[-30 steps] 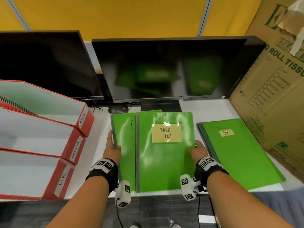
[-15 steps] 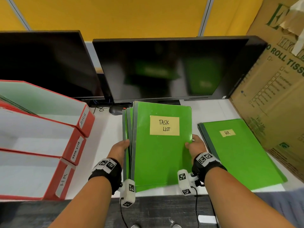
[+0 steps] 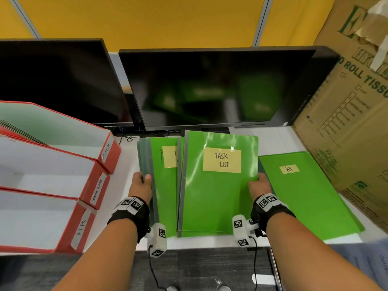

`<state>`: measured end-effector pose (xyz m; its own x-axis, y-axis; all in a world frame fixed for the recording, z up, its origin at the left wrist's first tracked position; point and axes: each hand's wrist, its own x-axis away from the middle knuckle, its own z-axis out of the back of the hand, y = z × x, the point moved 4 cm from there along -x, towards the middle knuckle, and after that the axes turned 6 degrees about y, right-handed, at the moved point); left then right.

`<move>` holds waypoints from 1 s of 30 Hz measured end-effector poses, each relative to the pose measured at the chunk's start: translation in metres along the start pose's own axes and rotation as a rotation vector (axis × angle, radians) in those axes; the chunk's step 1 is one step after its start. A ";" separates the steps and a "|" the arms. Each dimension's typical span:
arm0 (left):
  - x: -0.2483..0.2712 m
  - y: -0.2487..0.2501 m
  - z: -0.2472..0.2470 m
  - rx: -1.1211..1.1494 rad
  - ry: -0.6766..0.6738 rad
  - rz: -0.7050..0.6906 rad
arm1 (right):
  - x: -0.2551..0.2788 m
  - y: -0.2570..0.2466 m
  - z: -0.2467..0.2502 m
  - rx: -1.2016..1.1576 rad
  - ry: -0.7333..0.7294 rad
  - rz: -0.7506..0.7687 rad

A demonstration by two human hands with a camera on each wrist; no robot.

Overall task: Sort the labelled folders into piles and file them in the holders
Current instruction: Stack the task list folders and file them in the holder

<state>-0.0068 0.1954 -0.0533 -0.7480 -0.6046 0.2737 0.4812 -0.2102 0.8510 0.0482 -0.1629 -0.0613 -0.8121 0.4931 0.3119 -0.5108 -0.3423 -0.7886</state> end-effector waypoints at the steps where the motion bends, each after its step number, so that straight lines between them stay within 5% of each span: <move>1: 0.001 0.003 0.001 -0.001 0.005 -0.001 | -0.002 0.002 0.002 -0.001 0.012 -0.009; 19: 0.006 0.013 -0.013 0.090 -0.157 -0.118 | 0.009 -0.017 -0.006 -0.029 -0.048 0.040; 25: 0.003 0.007 -0.021 0.231 -0.148 0.164 | 0.008 -0.021 -0.020 -0.012 -0.096 0.054; 30: -0.001 0.004 -0.014 0.067 -0.053 0.000 | 0.000 -0.014 -0.010 -0.032 -0.022 0.001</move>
<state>0.0024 0.1847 -0.0560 -0.7722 -0.5626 0.2953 0.4505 -0.1571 0.8789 0.0579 -0.1501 -0.0559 -0.8185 0.4754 0.3225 -0.5012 -0.3165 -0.8054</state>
